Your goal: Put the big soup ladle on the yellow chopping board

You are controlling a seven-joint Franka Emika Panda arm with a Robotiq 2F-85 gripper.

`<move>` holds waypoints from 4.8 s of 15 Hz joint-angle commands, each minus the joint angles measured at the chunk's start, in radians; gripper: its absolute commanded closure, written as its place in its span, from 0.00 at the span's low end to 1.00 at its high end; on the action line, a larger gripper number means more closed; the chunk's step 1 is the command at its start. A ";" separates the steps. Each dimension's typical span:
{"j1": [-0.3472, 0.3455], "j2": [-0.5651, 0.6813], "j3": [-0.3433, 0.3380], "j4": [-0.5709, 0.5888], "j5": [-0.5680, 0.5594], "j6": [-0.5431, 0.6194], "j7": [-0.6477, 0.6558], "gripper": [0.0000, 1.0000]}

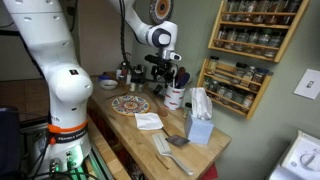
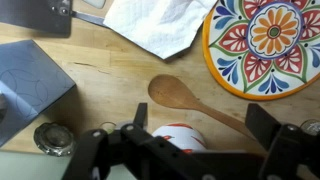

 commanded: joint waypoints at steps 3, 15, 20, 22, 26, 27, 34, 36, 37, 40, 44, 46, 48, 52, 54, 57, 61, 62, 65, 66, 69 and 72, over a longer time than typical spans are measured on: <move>0.001 0.000 -0.001 0.001 0.000 -0.002 0.001 0.00; 0.148 -0.125 0.060 0.053 0.050 0.194 -0.149 0.00; 0.279 -0.152 0.072 0.105 0.091 0.272 -0.279 0.00; 0.263 -0.148 0.081 0.110 0.070 0.266 -0.240 0.00; 0.266 -0.146 0.081 0.115 0.073 0.273 -0.242 0.00; 0.264 -0.145 0.081 0.115 0.073 0.273 -0.242 0.00; 0.264 -0.144 0.081 0.115 0.073 0.273 -0.242 0.00; 0.264 -0.144 0.081 0.115 0.073 0.273 -0.242 0.00; 0.264 -0.144 0.081 0.115 0.073 0.273 -0.242 0.00; 0.264 -0.144 0.081 0.115 0.073 0.273 -0.242 0.00; 0.264 -0.144 0.081 0.115 0.073 0.273 -0.242 0.00; 0.264 -0.144 0.081 0.115 0.073 0.273 -0.242 0.00; 0.264 -0.144 0.081 0.115 0.073 0.273 -0.242 0.00; 0.264 -0.144 0.081 0.115 0.073 0.273 -0.242 0.00; 0.264 -0.144 0.081 0.115 0.073 0.273 -0.242 0.00; 0.269 -0.130 0.087 0.124 0.074 0.272 -0.240 0.00; 0.254 -0.090 0.128 0.143 0.005 0.290 -0.229 0.00; 0.244 -0.083 0.139 0.145 -0.024 0.291 -0.221 0.00; 0.212 -0.073 0.169 0.150 -0.117 0.284 -0.189 0.00; 0.188 -0.074 0.191 0.151 -0.179 0.282 -0.153 0.00; 0.161 -0.075 0.239 0.161 -0.292 0.251 -0.078 0.00; 0.134 -0.078 0.309 0.177 -0.414 0.188 0.031 0.00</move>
